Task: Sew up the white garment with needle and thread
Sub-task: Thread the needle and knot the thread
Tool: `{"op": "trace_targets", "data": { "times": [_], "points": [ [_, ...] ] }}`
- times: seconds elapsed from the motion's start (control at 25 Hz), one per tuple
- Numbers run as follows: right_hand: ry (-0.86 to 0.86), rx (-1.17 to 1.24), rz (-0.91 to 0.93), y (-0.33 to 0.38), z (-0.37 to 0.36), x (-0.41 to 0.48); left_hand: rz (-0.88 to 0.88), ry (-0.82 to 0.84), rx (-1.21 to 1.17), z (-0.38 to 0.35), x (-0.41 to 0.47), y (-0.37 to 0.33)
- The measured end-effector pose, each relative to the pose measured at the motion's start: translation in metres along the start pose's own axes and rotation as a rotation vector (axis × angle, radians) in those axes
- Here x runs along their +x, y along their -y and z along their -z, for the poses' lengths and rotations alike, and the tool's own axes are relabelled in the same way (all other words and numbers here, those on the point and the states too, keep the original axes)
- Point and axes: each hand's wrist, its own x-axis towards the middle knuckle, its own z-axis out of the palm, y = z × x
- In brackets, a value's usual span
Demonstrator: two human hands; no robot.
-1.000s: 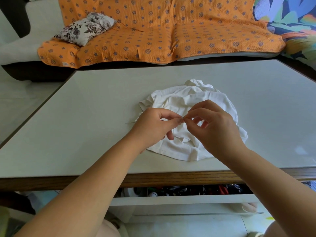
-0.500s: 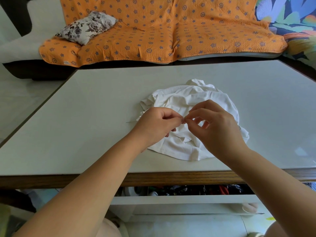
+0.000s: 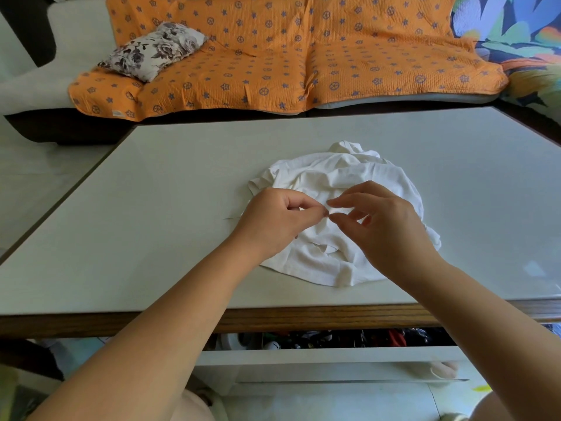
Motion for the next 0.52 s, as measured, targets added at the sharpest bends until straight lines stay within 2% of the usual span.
{"op": "trace_targets", "data": {
  "times": [0.12, 0.32, 0.52],
  "points": [
    [0.087, 0.065, -0.097, -0.0034, 0.0037, 0.002, 0.01, 0.003, -0.033, -0.0005, 0.0008, -0.0012],
    [0.063, 0.188, -0.039, -0.0017, 0.0032, 0.0015, 0.016, 0.023, -0.077, -0.0012, 0.0016, -0.0013],
    [0.055, 0.155, 0.047, -0.0053, 0.0024, 0.002, 0.086, 0.114, -0.088, 0.0051, 0.0007, 0.0013]
  ]
}}
